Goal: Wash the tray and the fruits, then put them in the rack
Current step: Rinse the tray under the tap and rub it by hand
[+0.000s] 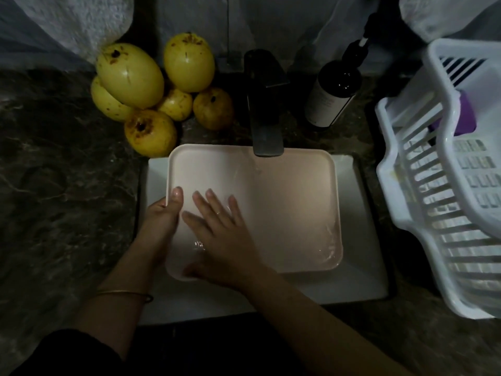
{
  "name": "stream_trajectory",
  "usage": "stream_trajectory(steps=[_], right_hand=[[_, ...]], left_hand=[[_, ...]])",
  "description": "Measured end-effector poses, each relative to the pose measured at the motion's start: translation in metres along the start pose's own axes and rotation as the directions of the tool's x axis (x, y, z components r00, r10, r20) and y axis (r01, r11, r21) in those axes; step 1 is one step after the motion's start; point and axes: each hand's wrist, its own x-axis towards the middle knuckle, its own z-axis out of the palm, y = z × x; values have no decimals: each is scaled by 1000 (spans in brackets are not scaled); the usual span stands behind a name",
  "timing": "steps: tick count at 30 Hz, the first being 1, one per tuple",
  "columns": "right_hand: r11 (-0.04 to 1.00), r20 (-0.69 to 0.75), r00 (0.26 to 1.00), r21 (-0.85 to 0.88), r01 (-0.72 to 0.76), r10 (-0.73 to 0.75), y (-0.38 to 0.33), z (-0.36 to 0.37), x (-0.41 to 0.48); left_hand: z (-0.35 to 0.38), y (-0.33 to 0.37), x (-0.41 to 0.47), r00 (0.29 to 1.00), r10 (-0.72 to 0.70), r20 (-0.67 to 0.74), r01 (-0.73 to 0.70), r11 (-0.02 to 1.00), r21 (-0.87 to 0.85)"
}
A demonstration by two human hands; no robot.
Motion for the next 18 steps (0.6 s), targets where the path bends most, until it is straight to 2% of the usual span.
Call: stream_trajectory(steps=[6,12,15,18], right_hand=[[989,-49,993,-99,-112,108,59,-6,-43],[960,34,966,-125,-252,258,113,-23,-85],[924,64,926,-110,-365,373,133,-27,-98],[861,-12,861,-10,-508,508,144,-34,-104]], left_hand=[[-7,-8,4,998,-44,-33,43,999,-26],[-2,-5,7,999,-27,-27,27,1000,-9],[-4,-2,9,1000,-23,-18,23,1000,0],[-9,2,9,999,-24,-30,25,999,28]])
